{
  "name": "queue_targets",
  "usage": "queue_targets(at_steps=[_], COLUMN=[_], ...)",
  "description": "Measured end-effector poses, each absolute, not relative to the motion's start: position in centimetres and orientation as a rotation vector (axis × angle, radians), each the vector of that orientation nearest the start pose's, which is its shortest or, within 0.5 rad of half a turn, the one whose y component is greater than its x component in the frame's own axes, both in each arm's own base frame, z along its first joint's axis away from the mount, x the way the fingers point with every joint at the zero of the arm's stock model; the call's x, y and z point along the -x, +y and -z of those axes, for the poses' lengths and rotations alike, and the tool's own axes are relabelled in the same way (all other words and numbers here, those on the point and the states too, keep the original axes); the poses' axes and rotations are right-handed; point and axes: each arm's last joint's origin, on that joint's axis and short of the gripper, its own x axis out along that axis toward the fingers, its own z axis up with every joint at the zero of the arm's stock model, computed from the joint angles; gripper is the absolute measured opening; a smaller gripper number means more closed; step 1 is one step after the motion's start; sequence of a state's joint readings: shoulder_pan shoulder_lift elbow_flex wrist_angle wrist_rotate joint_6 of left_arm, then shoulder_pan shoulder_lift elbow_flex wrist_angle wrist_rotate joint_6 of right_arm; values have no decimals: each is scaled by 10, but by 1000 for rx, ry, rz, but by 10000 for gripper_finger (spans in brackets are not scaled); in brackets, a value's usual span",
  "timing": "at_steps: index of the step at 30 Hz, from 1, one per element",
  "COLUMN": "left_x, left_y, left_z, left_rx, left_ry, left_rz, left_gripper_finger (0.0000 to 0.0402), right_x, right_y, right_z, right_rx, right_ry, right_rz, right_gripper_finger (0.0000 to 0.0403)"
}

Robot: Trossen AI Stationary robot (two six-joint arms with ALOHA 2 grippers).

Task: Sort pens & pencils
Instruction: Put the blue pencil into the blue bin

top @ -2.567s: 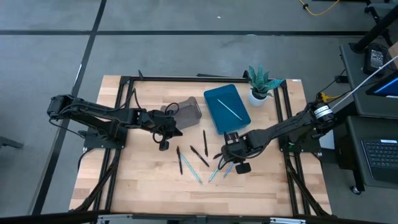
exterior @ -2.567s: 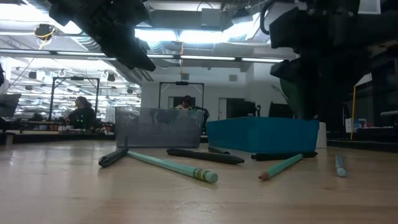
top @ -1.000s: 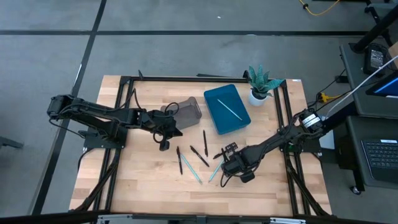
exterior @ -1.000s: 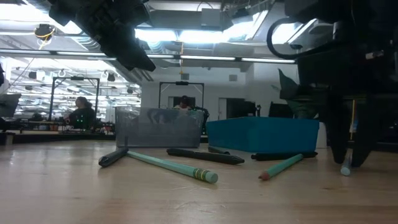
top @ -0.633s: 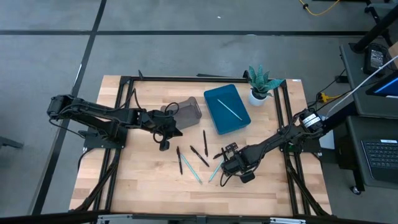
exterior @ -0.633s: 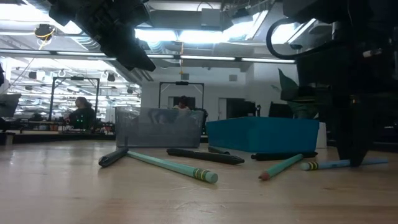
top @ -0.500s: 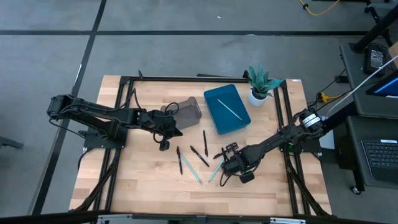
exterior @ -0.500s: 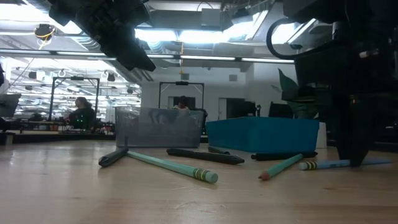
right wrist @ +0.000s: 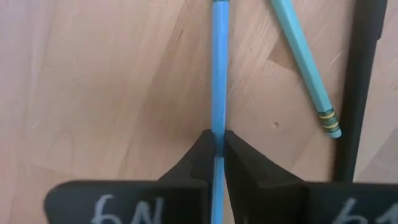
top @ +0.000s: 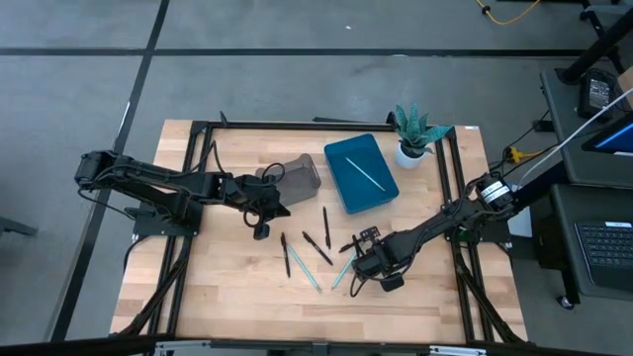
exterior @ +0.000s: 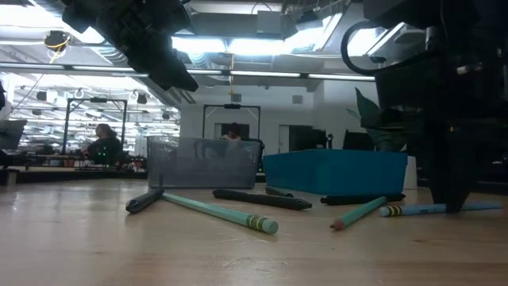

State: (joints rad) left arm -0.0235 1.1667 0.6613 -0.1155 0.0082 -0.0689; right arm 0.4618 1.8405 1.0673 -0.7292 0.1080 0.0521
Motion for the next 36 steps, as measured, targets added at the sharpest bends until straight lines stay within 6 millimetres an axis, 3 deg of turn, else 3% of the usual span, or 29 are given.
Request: queue_targets(at_steps=[17, 36], left_x=[-238, -238], left_y=[-6, -6], left_z=[-223, -223], left_rx=[62, 37], left_ry=[630, 630], left_rz=[9, 17], left_gripper_finger=[14, 14], right_x=[-305, -326], right_y=[136, 114], right_z=[-168, -239], right_rx=[359, 447], right_ry=[1365, 1391], right_rz=[-250, -63], right_gripper_finger=[20, 23])
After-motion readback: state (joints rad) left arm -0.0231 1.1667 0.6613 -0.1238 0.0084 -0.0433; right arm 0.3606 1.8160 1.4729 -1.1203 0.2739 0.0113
